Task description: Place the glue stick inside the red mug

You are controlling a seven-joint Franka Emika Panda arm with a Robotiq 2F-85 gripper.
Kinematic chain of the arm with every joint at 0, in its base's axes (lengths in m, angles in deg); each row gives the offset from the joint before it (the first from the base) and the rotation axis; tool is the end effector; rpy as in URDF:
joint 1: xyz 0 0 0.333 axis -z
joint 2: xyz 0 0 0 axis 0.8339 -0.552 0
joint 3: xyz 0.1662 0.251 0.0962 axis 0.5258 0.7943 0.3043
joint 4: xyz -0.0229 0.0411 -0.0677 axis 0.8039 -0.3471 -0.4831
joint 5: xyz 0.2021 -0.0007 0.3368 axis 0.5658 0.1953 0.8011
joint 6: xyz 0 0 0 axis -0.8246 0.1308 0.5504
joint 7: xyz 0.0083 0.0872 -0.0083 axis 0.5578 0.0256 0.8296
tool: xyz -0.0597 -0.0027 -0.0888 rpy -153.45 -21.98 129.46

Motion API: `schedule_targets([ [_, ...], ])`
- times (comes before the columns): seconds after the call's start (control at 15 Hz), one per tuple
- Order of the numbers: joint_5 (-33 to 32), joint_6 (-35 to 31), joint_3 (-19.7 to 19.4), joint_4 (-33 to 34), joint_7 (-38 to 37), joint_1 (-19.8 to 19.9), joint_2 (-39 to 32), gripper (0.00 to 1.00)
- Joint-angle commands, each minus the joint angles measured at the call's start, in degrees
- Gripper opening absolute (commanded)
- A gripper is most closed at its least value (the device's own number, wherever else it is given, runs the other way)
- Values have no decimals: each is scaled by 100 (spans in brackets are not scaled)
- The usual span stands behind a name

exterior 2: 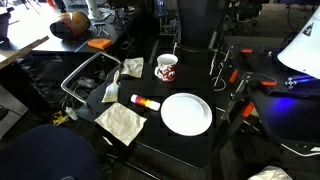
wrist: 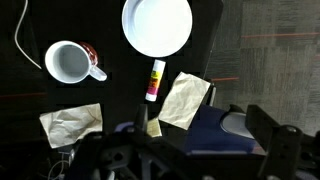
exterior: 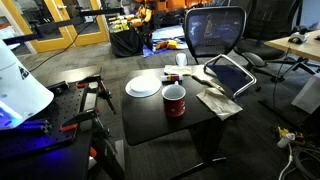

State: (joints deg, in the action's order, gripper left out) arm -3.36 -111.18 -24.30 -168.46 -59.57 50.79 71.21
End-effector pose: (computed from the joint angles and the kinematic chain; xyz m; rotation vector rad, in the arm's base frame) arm 0.5240 0.1180 0.3929 -3.0044 0.0292 0.1045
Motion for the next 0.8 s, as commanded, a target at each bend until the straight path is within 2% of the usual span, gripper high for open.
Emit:
schedule_targets([
  [0.0,-270,-519,52,-26,-631,-99,-267,100],
  [0.47,-1035,-1134,25,28,-2150,-458,-1008,100],
  [0.73,-1186,-1719,-70,21,-2487,-589,-1537,100],
])
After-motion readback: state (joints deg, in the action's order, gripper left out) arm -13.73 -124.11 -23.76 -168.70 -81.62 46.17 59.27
